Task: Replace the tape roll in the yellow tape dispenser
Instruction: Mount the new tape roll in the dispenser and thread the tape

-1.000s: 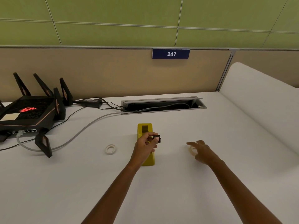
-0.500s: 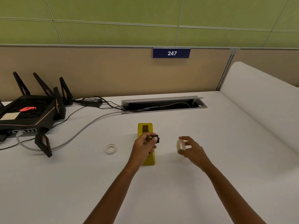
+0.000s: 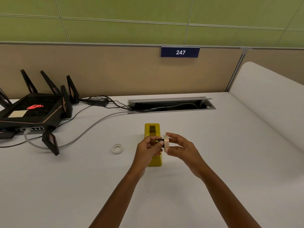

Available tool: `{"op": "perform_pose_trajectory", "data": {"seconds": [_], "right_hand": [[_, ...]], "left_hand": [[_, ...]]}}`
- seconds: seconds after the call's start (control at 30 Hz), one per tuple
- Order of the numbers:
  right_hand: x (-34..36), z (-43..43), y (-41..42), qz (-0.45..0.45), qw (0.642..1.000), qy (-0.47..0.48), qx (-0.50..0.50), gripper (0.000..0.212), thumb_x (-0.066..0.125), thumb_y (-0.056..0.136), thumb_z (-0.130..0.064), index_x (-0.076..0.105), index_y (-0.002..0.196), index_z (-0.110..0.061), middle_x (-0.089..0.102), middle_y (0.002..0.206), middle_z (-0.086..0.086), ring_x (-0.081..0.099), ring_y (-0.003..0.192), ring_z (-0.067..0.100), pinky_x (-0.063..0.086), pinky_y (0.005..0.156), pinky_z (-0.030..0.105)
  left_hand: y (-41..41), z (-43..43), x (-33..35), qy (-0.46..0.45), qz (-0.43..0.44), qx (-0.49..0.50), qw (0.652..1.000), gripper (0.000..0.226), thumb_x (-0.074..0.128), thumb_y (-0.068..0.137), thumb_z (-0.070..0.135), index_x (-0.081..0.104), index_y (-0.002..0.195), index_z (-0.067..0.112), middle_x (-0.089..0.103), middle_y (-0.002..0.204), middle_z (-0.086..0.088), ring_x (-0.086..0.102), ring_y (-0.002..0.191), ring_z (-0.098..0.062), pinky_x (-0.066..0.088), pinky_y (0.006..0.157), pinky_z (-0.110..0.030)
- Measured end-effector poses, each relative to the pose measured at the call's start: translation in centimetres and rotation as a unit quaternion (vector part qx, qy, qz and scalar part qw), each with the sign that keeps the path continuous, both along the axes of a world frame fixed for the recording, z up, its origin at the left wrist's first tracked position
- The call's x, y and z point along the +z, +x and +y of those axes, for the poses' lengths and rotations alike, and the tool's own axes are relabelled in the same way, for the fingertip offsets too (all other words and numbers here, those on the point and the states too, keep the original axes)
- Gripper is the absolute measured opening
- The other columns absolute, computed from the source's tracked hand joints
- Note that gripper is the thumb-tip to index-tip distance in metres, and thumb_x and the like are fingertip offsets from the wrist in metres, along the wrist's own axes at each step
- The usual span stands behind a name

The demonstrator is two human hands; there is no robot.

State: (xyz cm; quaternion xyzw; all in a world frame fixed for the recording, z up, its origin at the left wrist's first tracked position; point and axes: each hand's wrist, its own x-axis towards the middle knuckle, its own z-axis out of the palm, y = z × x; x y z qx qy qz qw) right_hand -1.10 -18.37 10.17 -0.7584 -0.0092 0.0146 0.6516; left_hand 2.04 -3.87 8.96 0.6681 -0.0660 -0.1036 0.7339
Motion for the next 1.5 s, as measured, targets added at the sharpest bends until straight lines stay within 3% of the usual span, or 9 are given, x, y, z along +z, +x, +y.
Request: {"op": "perform_pose_trajectory", "data": {"seconds": [0.4, 0.53, 0.63, 0.77, 0.87, 1.03, 1.23, 1.37, 1.5], "right_hand": [[-0.3, 0.3, 0.3, -0.014, 1.0, 0.017, 0.015, 0.056, 0.062, 0.08, 0.003, 0.046, 0.118, -0.035, 0.058, 0.116, -0.009, 0.066, 0.087, -0.004, 0.052, 0.068, 0.006], [-0.3, 0.3, 0.3, -0.013, 0.999, 0.008, 0.03, 0.056, 0.056, 0.082, 0.009, 0.044, 0.127, -0.022, 0.052, 0.128, -0.001, 0.063, 0.1, 0.016, 0.052, 0.068, 0.007], [-0.3, 0.1, 0.1, -0.015, 0.999, 0.009, 0.035, 0.058, 0.055, 0.082, 0.011, 0.043, 0.124, -0.027, 0.051, 0.126, -0.004, 0.066, 0.091, 0.002, 0.052, 0.067, 0.007], [-0.4, 0.1, 0.0, -0.01, 0.999, 0.007, 0.033, 0.056, 0.055, 0.081, 0.011, 0.044, 0.125, -0.021, 0.051, 0.124, -0.005, 0.065, 0.086, -0.01, 0.05, 0.066, 0.005], [-0.7, 0.4, 0.1, -0.003, 1.0, 0.003, 0.02, 0.051, 0.056, 0.081, 0.011, 0.047, 0.126, -0.009, 0.053, 0.122, -0.002, 0.066, 0.086, -0.004, 0.051, 0.066, 0.006], [-0.9, 1.4, -0.1, -0.025, 0.999, 0.017, -0.01, 0.046, 0.058, 0.082, 0.006, 0.053, 0.118, -0.022, 0.062, 0.111, -0.005, 0.067, 0.086, -0.004, 0.052, 0.072, 0.007], [-0.8, 2.7, 0.2, -0.06, 0.994, -0.038, -0.084, 0.034, 0.059, 0.086, -0.006, 0.056, 0.119, -0.012, 0.063, 0.121, 0.009, 0.064, 0.098, 0.009, 0.05, 0.074, 0.004], [-0.5, 4.2, 0.9, -0.096, 0.98, -0.105, -0.14, 0.033, 0.063, 0.083, -0.011, 0.058, 0.115, -0.015, 0.059, 0.117, 0.008, 0.058, 0.097, 0.017, 0.049, 0.077, 0.012], [-0.4, 5.0, 2.1, -0.098, 0.964, -0.162, -0.184, 0.027, 0.065, 0.082, -0.016, 0.06, 0.109, -0.014, 0.058, 0.112, 0.014, 0.059, 0.096, 0.023, 0.053, 0.085, 0.036]], "left_hand": [[-0.4, 0.3, 0.1, -0.038, 0.046, 0.028, 0.998, 0.028, 0.058, 0.083, 0.006, 0.06, 0.11, 0.006, 0.061, 0.118, -0.019, 0.06, 0.105, -0.033, 0.05, 0.094, -0.043], [-0.5, 0.3, 0.1, -0.035, 0.047, 0.018, 0.998, 0.027, 0.058, 0.082, 0.005, 0.061, 0.108, 0.009, 0.062, 0.118, -0.018, 0.061, 0.102, -0.028, 0.049, 0.094, -0.039], [-0.5, 0.3, 0.1, -0.028, 0.05, 0.01, 0.998, 0.026, 0.059, 0.082, 0.005, 0.061, 0.107, 0.011, 0.063, 0.117, -0.017, 0.06, 0.105, -0.03, 0.046, 0.099, -0.045], [-0.6, 0.0, -0.1, -0.037, 0.052, 0.016, 0.998, 0.02, 0.058, 0.082, 0.004, 0.063, 0.097, 0.017, 0.063, 0.11, -0.011, 0.062, 0.097, -0.023, 0.05, 0.091, -0.035], [-0.8, -0.2, -0.5, -0.06, 0.062, 0.031, 0.996, 0.019, 0.058, 0.082, 0.002, 0.062, 0.091, 0.018, 0.064, 0.106, -0.013, 0.063, 0.09, -0.019, 0.052, 0.08, -0.024], [-1.0, -0.3, -0.7, -0.051, 0.052, 0.069, 0.995, 0.018, 0.06, 0.082, 0.007, 0.064, 0.094, 0.019, 0.063, 0.11, -0.014, 0.058, 0.107, -0.032, 0.046, 0.098, -0.044], [-0.2, -0.3, -0.3, -0.067, 0.053, 0.084, 0.993, 0.015, 0.06, 0.082, 0.01, 0.064, 0.095, 0.018, 0.064, 0.106, -0.013, 0.061, 0.1, -0.028, 0.049, 0.092, -0.038], [0.5, -0.5, -0.1, -0.069, 0.056, 0.089, 0.992, 0.013, 0.054, 0.087, 0.02, 0.065, 0.093, 0.015, 0.066, 0.103, -0.012, 0.063, 0.096, -0.024, 0.052, 0.084, -0.031], [1.4, -0.2, 0.1, -0.085, 0.085, 0.092, 0.989, 0.038, 0.034, 0.095, 0.032, 0.063, 0.104, 0.009, 0.064, 0.096, -0.007, 0.063, 0.091, -0.02, 0.05, 0.079, -0.023]]}}
